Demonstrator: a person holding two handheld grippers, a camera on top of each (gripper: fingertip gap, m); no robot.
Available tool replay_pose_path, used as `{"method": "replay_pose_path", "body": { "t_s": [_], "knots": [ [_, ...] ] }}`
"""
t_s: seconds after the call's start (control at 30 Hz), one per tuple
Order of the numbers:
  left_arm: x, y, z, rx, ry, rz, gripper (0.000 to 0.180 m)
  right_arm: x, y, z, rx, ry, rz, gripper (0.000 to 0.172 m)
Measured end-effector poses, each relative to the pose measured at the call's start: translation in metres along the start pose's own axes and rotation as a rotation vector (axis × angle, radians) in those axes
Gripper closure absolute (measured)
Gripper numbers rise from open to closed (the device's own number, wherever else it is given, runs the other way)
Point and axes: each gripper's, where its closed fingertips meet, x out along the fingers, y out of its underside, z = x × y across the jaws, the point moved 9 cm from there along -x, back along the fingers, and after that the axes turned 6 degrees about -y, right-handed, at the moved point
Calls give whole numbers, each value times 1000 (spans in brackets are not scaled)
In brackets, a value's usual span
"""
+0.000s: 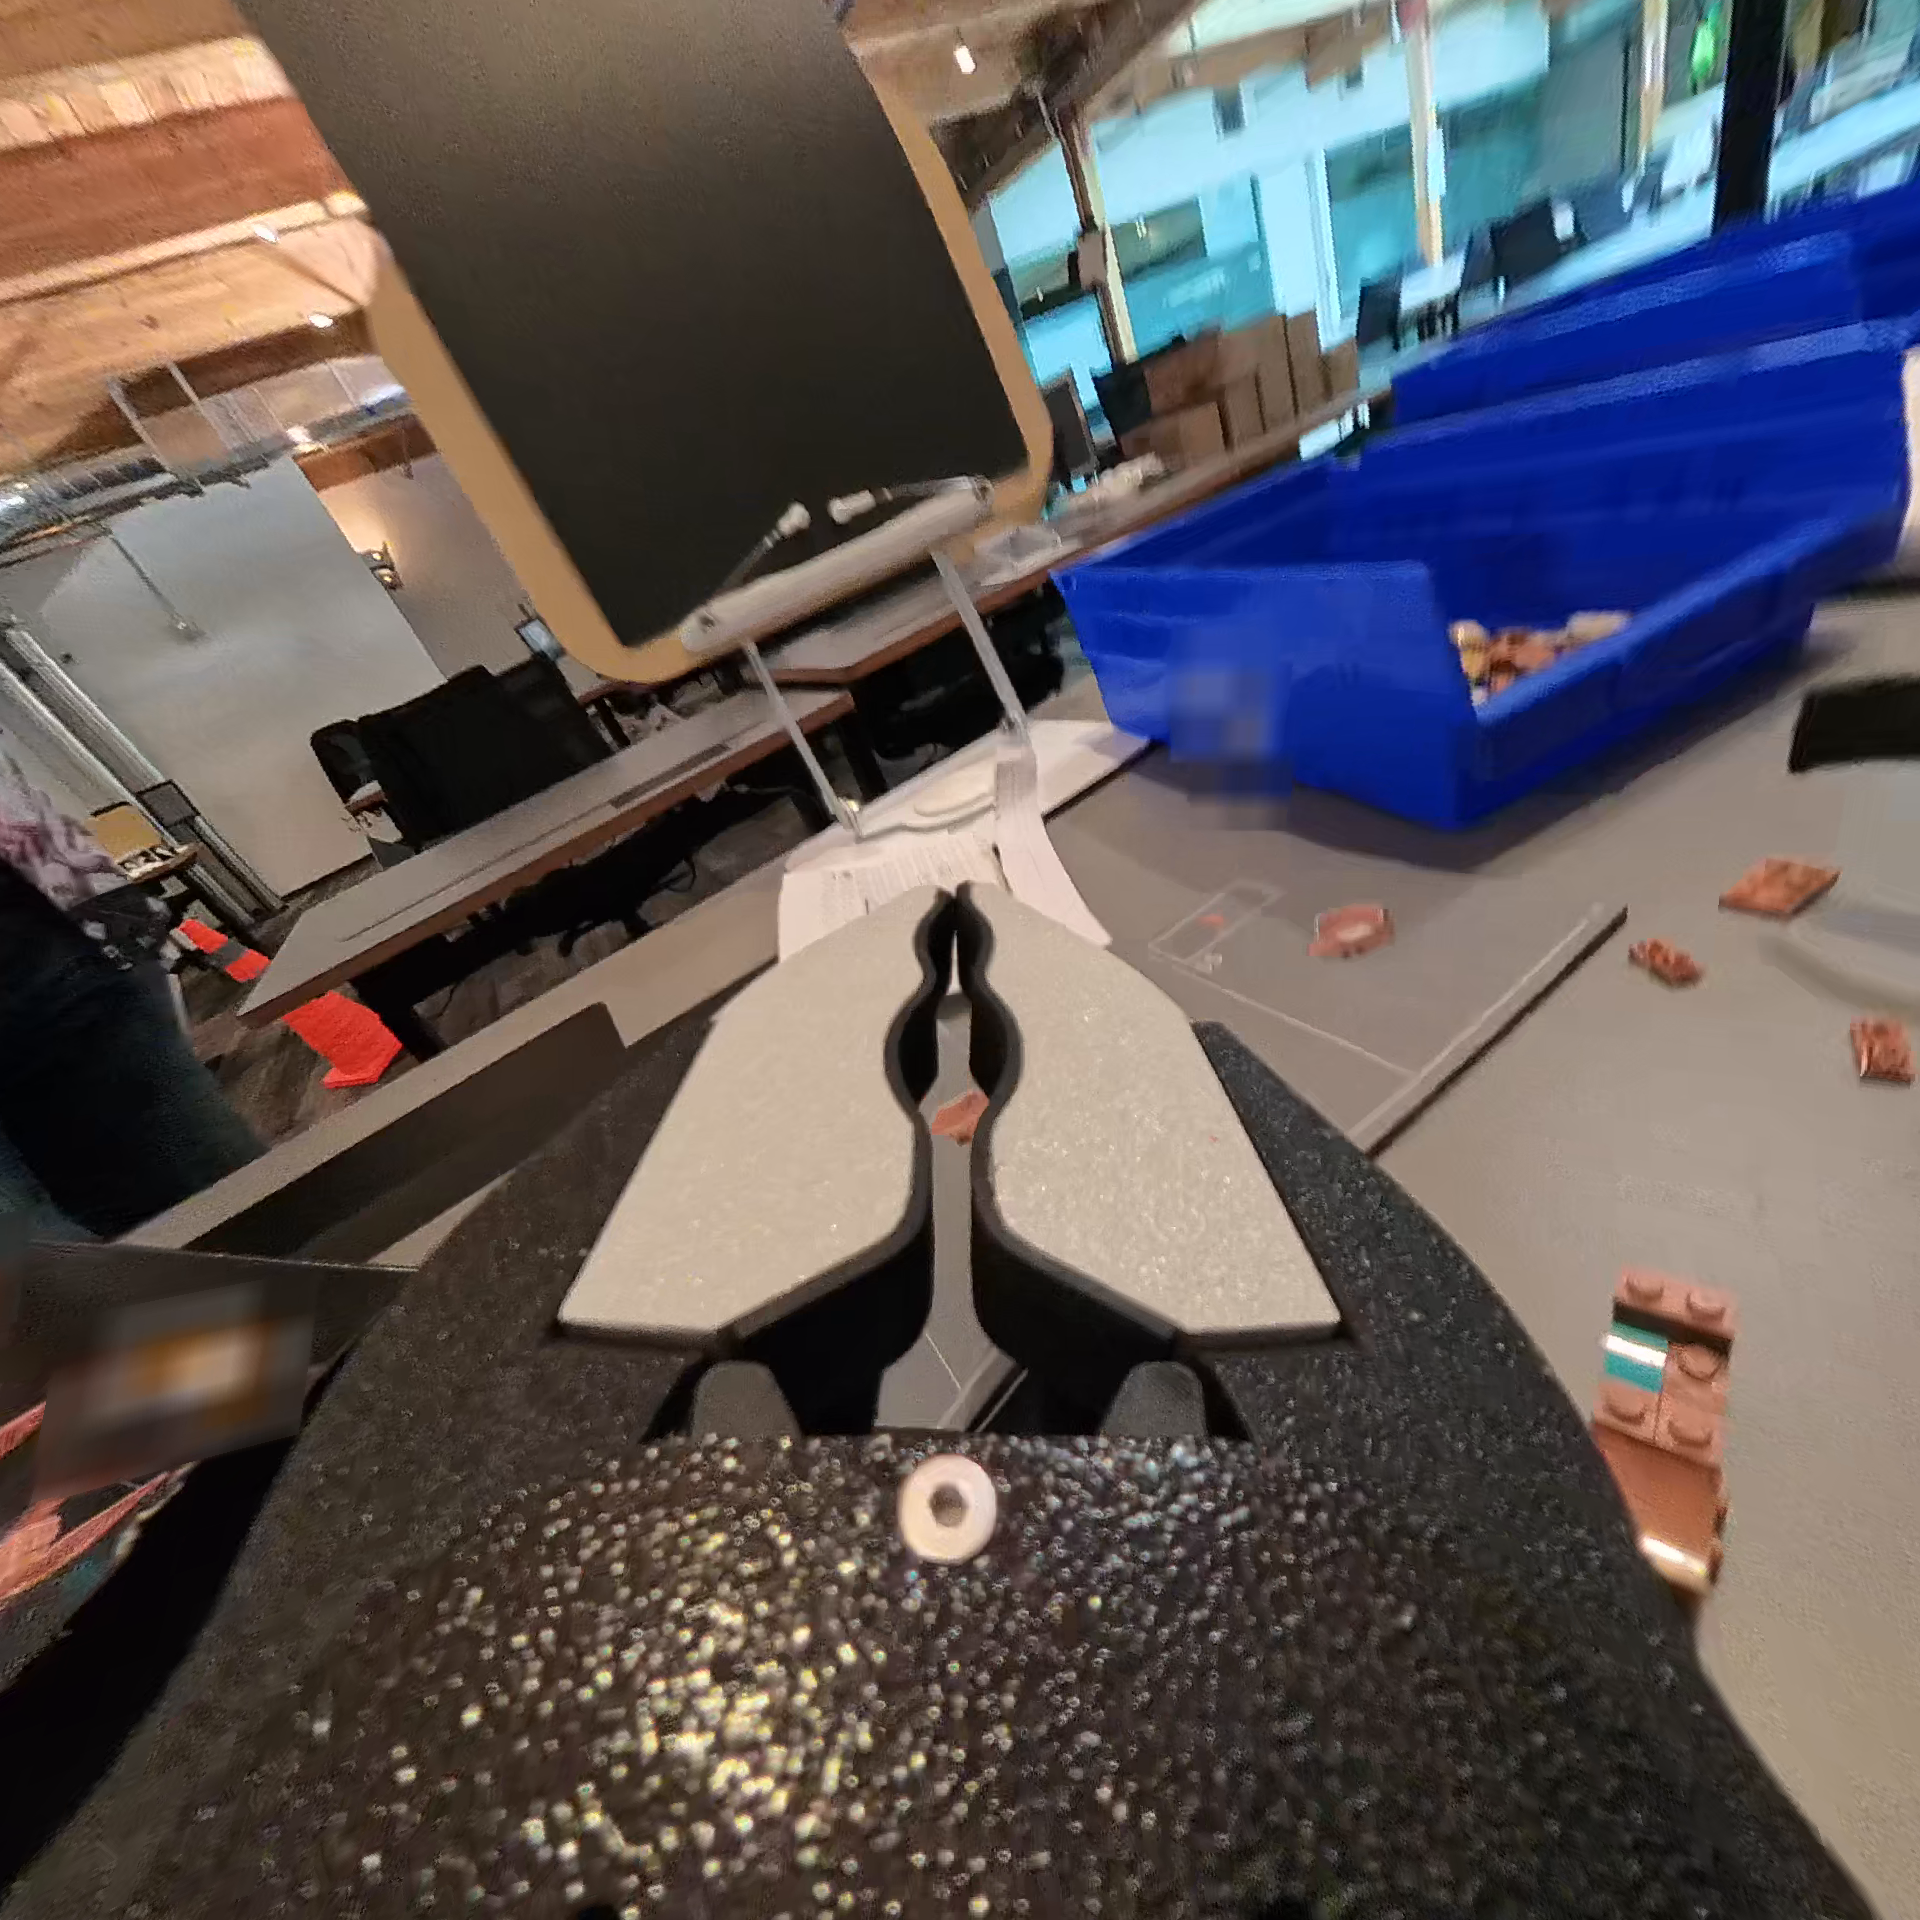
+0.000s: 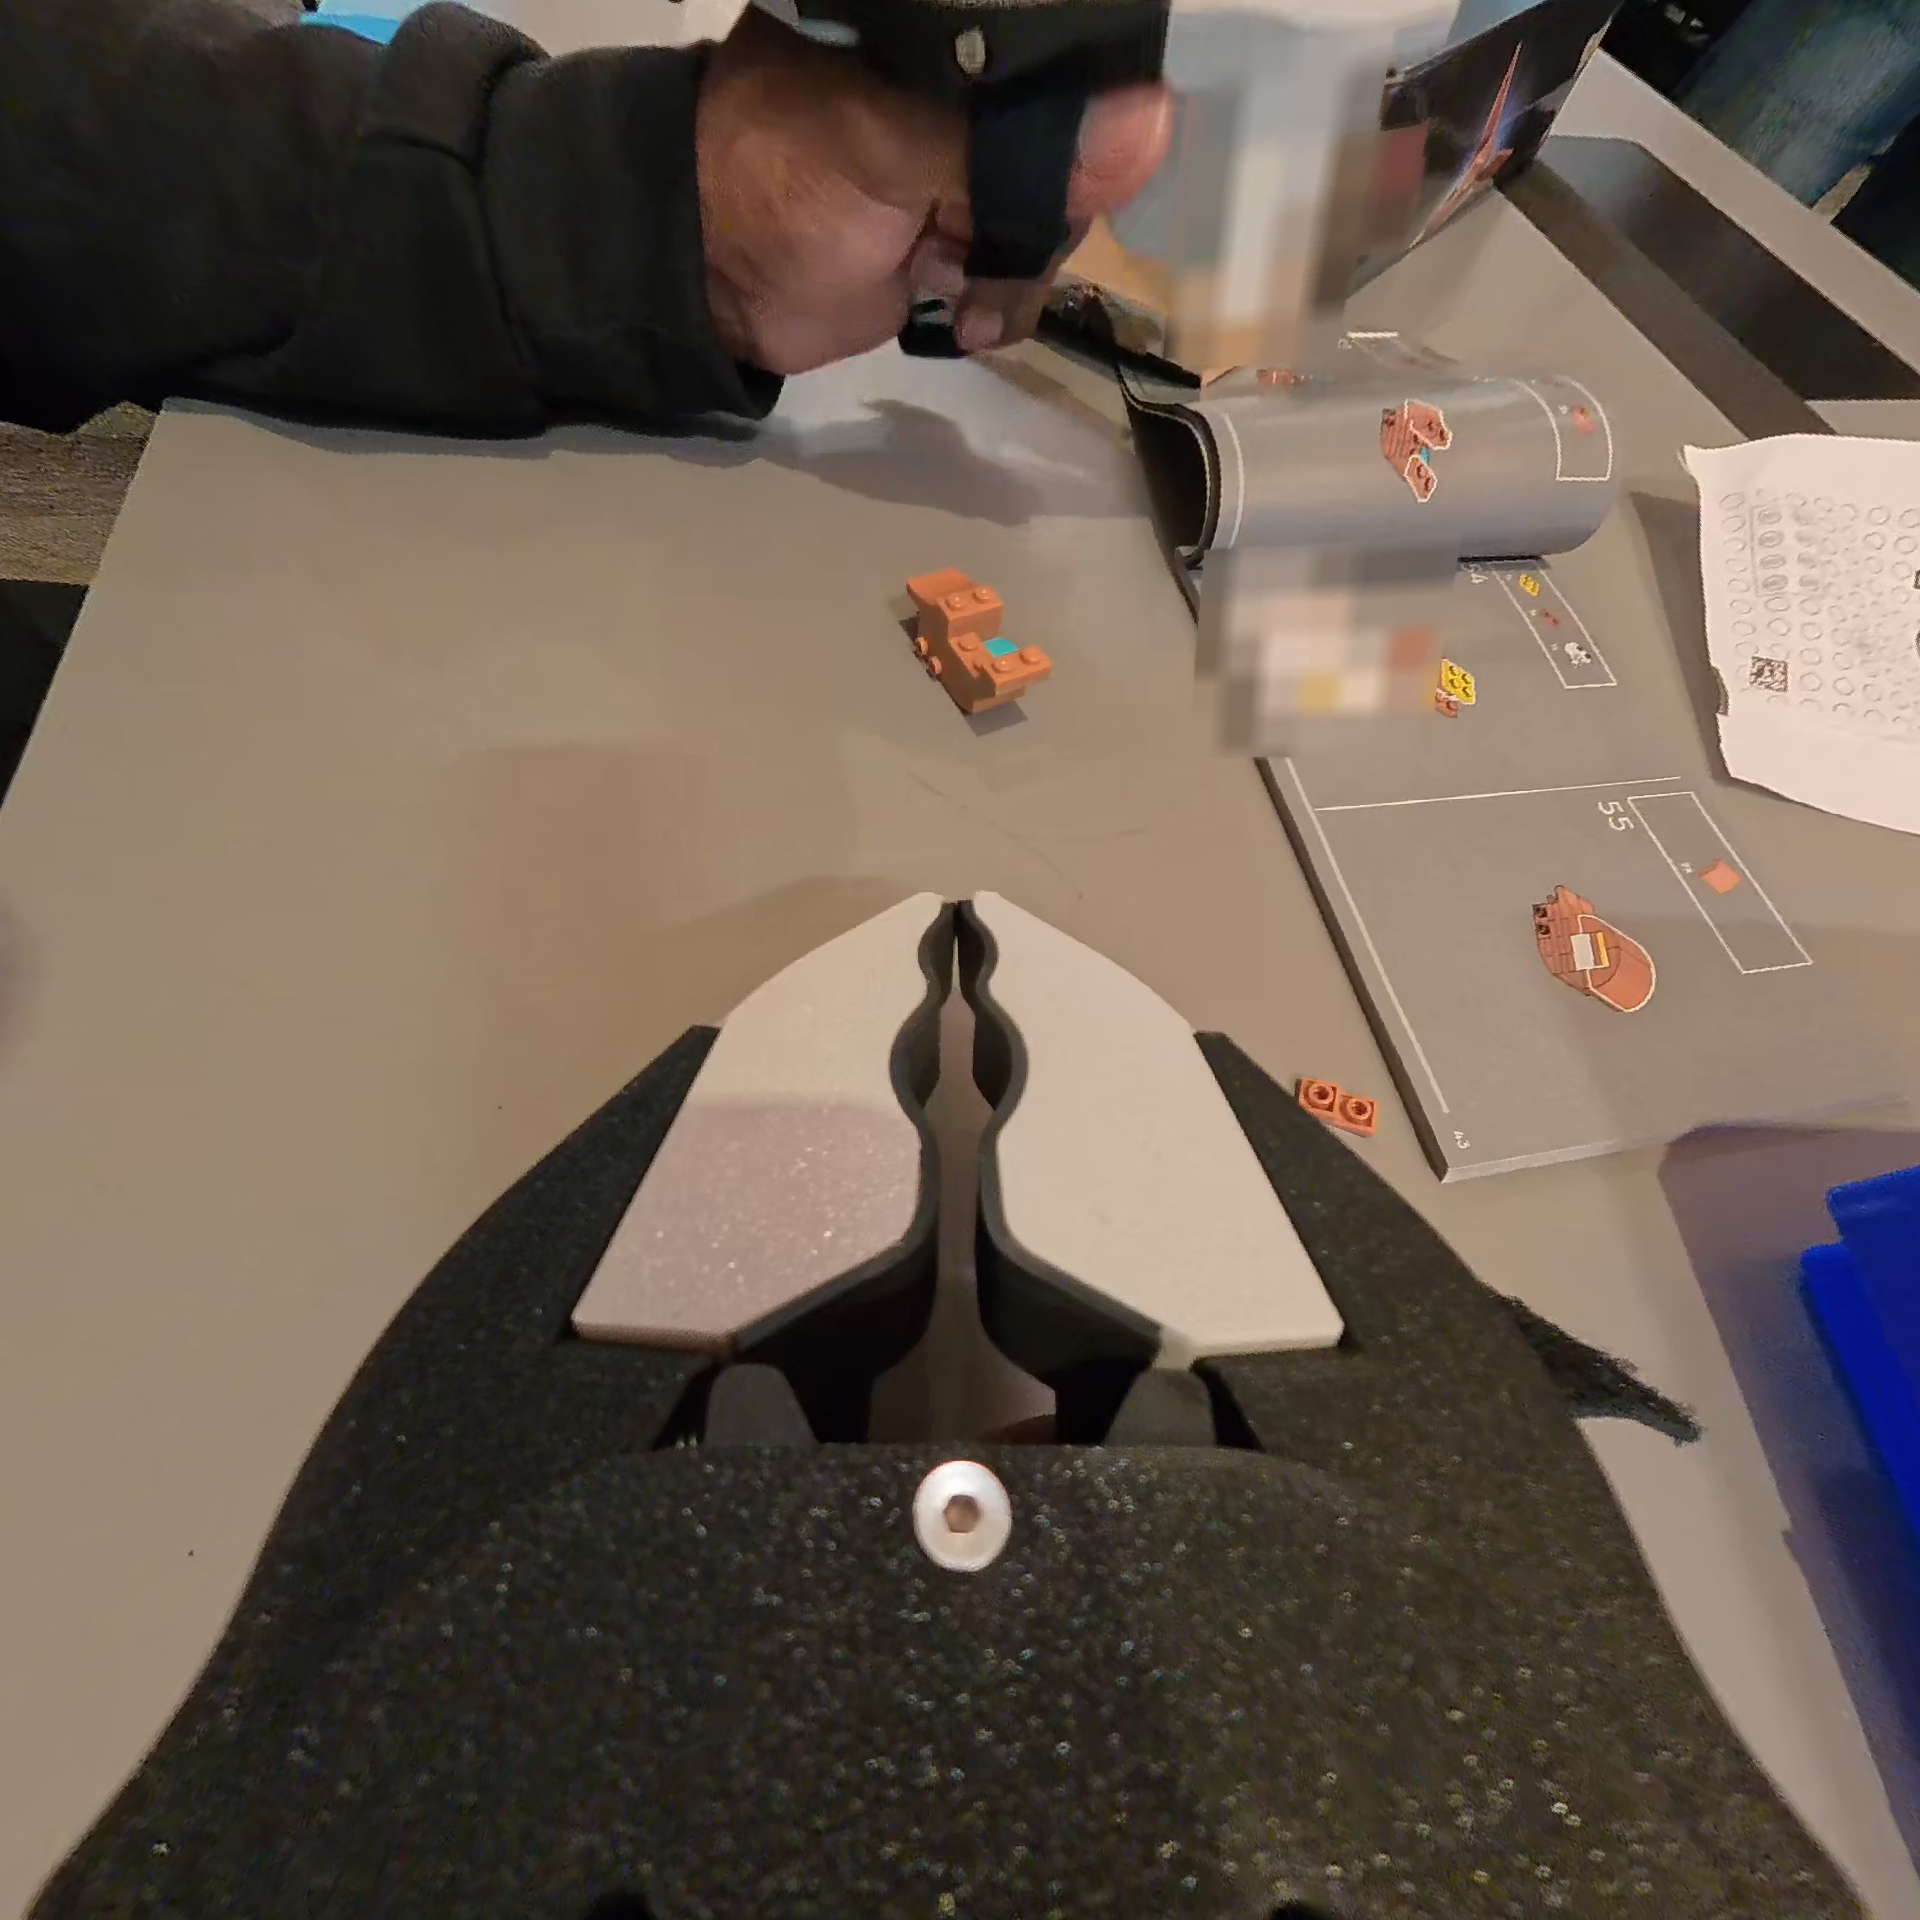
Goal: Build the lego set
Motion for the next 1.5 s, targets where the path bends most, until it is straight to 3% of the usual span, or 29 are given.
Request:
{"method": "replay_pose_path", "body": {
  "t_s": [0.13,0.17,0.27,0.33,0.53,0.77,1.5],
  "knots": [
    [-9,-6,21,-195,-39,-91,180,0,0,-1,7,-8,2,172],
    [-11,-11,16,-163,40,-141,180,0,0,-1,8,-9,1,172],
    [-19,-30,-17,170,185,-246,180,0,0,-1,14,-16,1,172],
    [-23,-34,-24,199,217,-277,180,0,0,-2,23,-21,-2,172],
    [-15,-13,2,82,131,-162,180,-1,0,-4,43,-31,-14,172],
    [-9,-5,-16,201,181,-106,180,-2,0,-5,53,-41,-19,172],
    [-3,5,-17,194,175,-29,180,0,0,-2,32,-31,0,172]
  ]
}}
